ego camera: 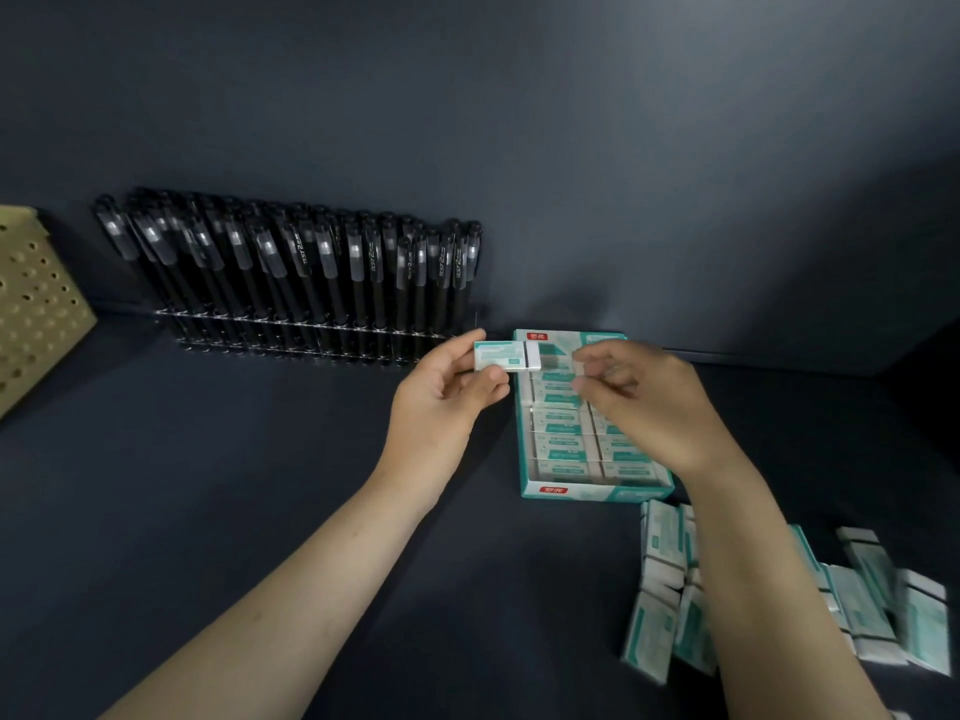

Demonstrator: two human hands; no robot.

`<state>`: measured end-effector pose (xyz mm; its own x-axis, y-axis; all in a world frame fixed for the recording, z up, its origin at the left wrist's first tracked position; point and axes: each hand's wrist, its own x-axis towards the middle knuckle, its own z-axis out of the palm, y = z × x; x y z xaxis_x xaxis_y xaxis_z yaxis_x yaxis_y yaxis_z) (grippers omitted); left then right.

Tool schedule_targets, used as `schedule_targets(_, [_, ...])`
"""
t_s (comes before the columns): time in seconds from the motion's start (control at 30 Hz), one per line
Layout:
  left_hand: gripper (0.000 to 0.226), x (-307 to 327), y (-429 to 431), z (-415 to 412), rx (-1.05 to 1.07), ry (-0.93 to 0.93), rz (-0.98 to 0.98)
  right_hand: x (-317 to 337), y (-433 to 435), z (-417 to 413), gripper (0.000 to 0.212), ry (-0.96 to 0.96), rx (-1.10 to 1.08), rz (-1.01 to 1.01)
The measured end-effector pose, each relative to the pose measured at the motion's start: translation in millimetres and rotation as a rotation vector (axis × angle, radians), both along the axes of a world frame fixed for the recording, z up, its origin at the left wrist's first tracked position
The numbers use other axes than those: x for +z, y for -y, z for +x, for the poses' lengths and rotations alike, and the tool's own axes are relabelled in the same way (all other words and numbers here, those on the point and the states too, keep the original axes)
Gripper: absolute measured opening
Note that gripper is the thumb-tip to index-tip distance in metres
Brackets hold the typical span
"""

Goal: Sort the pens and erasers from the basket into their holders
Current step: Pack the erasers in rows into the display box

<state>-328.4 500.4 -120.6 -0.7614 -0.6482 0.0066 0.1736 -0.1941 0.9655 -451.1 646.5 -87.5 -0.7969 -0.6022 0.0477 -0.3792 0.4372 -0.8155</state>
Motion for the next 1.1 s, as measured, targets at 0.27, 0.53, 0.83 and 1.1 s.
schedule_targets(0.27, [0.012, 10.8, -7.7, 3.4, -0.021, 0.049, -0.139, 13.1, 3.1, 10.9, 0.018, 0.109, 0.197, -0.308])
schedule_targets(0.53, [0.025, 3.7, -15.8, 0.1, -0.058, 0.183, -0.680, 12.4, -0.6, 3.0, 0.011, 0.221, 0.189, -0.423])
schedule_targets(0.83, [0.027, -11.0, -10.2, -0.8, -0.081, 0.420, -1.033, 9.6, -25.9, -17.5, 0.025, 0.281, -0.020, -0.210])
schedule_targets(1.1, [0.029, -9.0, -10.4, -0.1, -0.101, 0.438, -1.025, 5.5, -27.6, -21.8, 0.025, 0.146, -0.049, -0.082])
